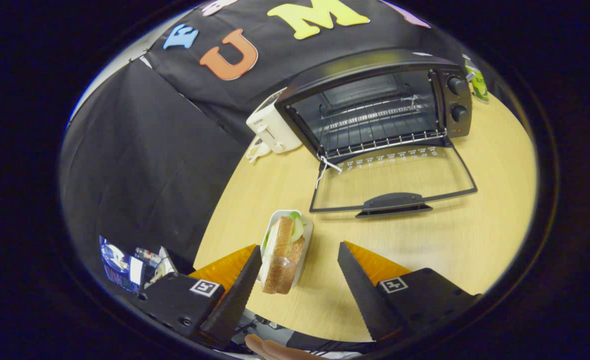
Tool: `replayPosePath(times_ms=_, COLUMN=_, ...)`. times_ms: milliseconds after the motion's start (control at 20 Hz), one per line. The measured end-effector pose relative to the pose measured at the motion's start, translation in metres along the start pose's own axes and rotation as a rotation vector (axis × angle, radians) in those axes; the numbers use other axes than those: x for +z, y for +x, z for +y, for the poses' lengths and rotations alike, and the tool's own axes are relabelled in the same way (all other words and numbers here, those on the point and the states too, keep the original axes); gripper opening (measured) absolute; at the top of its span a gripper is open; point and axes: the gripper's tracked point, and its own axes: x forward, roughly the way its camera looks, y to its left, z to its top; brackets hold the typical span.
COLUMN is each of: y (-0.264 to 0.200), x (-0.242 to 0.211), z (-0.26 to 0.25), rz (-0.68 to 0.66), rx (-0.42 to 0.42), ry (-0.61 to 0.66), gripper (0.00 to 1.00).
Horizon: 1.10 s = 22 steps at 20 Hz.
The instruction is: Open the toaster oven, put the food inside, and close the toaster oven door.
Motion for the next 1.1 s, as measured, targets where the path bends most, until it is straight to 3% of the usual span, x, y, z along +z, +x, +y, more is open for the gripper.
replayPosePath(times_ms=150, y=0.012, x=-0.006, z=0.01, rz=0.051, rx=0.058, ry=0.04, gripper=0.99)
replayPosePath(times_ms=550, y=0.024, x=-0.012, z=0.013, rz=0.165, rx=0.103, ry=0.154, gripper=0.79)
replayPosePath(times_ms=800, y=0.031, x=-0.023, z=0.013, rz=0.228, rx=0.107, ry=0.16, gripper=0.61)
replayPosePath(times_ms=1100, y=0.035, x=-0.022, z=0.015, rz=0.212, rx=0.114, ry=0.168, gripper=0.42)
